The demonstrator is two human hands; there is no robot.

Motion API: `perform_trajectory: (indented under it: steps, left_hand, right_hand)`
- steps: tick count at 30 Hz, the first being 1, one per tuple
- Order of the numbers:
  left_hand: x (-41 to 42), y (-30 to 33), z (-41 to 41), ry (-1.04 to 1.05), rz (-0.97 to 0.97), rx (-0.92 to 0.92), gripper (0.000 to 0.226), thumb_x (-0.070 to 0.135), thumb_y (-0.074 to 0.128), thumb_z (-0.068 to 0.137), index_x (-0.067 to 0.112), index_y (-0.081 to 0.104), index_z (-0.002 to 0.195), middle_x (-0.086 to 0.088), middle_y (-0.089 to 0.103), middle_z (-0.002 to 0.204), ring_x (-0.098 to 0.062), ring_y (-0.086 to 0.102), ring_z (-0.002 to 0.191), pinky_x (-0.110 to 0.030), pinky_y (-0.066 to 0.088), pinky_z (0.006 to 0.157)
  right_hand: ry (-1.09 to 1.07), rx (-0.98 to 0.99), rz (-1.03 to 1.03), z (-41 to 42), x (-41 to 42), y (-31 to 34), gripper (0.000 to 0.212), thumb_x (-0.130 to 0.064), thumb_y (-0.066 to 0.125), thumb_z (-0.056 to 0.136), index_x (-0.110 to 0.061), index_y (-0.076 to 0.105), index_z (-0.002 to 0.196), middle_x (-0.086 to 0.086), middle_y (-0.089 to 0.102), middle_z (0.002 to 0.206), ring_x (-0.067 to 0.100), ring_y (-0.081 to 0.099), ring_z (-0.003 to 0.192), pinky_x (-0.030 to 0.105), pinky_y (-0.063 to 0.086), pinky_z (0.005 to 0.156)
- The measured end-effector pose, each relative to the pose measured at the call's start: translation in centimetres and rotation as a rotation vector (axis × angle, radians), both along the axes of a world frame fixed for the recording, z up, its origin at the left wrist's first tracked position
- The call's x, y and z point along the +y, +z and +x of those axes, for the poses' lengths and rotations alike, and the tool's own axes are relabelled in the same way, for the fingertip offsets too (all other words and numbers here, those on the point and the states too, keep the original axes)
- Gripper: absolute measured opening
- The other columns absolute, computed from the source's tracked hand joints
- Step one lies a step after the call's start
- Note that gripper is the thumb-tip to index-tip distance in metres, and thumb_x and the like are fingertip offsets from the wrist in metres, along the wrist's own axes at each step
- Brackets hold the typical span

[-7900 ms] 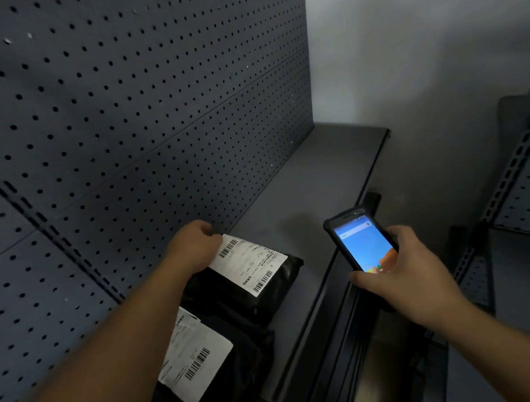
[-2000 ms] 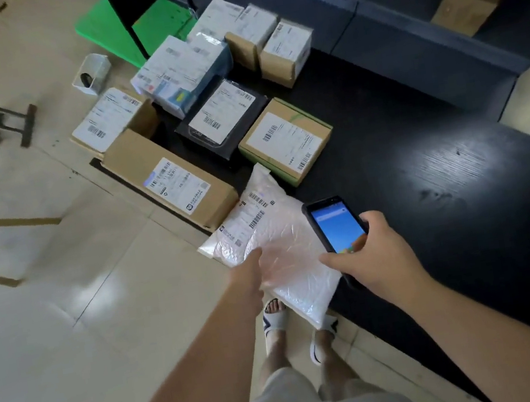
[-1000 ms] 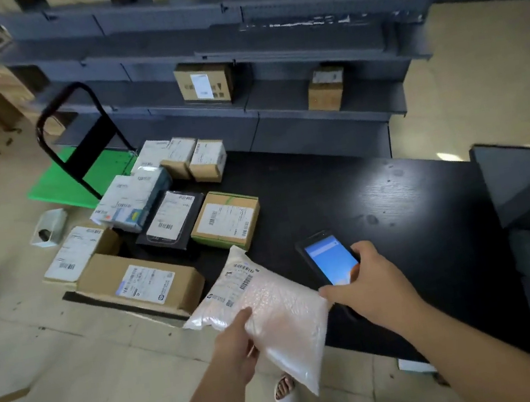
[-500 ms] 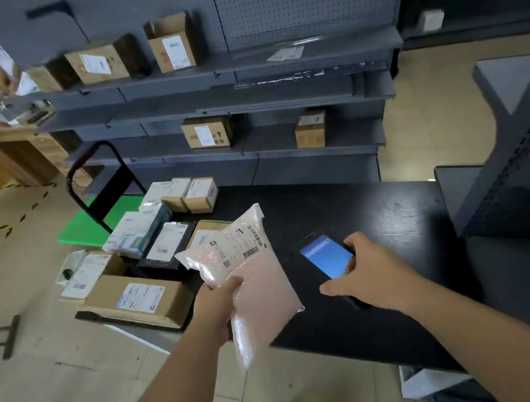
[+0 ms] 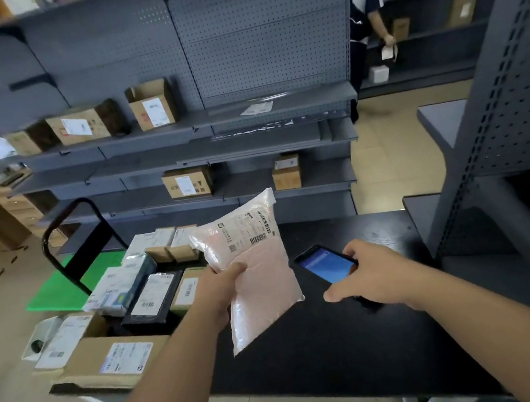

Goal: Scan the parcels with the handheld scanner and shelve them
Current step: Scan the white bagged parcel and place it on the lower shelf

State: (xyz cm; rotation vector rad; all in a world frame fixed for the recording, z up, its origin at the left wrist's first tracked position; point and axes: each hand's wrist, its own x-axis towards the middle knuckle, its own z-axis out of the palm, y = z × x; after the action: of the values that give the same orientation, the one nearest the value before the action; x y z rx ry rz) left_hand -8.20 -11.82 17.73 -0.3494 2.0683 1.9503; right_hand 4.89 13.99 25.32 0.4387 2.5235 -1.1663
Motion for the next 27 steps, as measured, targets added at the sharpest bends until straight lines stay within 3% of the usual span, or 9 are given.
perform_trajectory:
  steps: [3, 6, 14, 27]
  left_hand:
    - [-0.1, 0.3, -0.9, -0.025, 0.014, 0.009, 0.036, 0.013, 0.076, 0.093, 0.017, 0.068, 0.128, -0.007, 0.077, 0.118, -0.030, 0.075, 0.105, -0.055, 0.060, 0.094]
    - [-0.2, 0.6, -1.5, -0.053, 0.011, 0.026, 0.036, 0.013, 0.076, 0.092, 0.020, 0.069, 0.127, -0.004, 0.076, 0.117, -0.030, 0.074, 0.107, -0.057, 0.058, 0.097]
    - [-0.5, 0.7, -2.7, -0.106, 0.007, 0.020, 0.040, 0.014, 0.079, 0.090, 0.021, 0.068, 0.128, -0.003, 0.076, 0.118, -0.030, 0.073, 0.107, -0.057, 0.058, 0.098]
    - [-0.1, 0.3, -3.6, -0.128, -0.023, -0.009, 0.041, 0.016, 0.080, 0.088, 0.021, 0.067, 0.127, -0.002, 0.076, 0.118, -0.028, 0.073, 0.107, -0.055, 0.059, 0.095]
  right_hand:
    - [-0.023, 0.008, 0.011, -0.3, -0.5, 0.3, 0.073, -0.060, 0.089, 0.054, -0.027, 0.052, 0.109, 0.002, 0.067, 0.105, 0.018, 0.065, 0.082, 0.035, 0.057, 0.071]
    - [-0.049, 0.012, 0.009, -0.5, -1.2, 0.3, 0.067, -0.056, 0.091, 0.060, -0.026, 0.054, 0.108, 0.002, 0.065, 0.105, 0.018, 0.064, 0.084, 0.033, 0.055, 0.071]
    - [-0.117, 0.014, -0.028, -1.1, -2.3, 0.8, 0.064, -0.047, 0.094, 0.063, -0.021, 0.057, 0.109, 0.004, 0.072, 0.097, 0.014, 0.065, 0.074, 0.030, 0.055, 0.064]
    - [-0.156, -0.012, -0.039, -1.2, -2.8, 1.2, 0.063, -0.047, 0.094, 0.066, -0.021, 0.057, 0.110, 0.007, 0.070, 0.104, 0.016, 0.064, 0.079, 0.026, 0.051, 0.062]
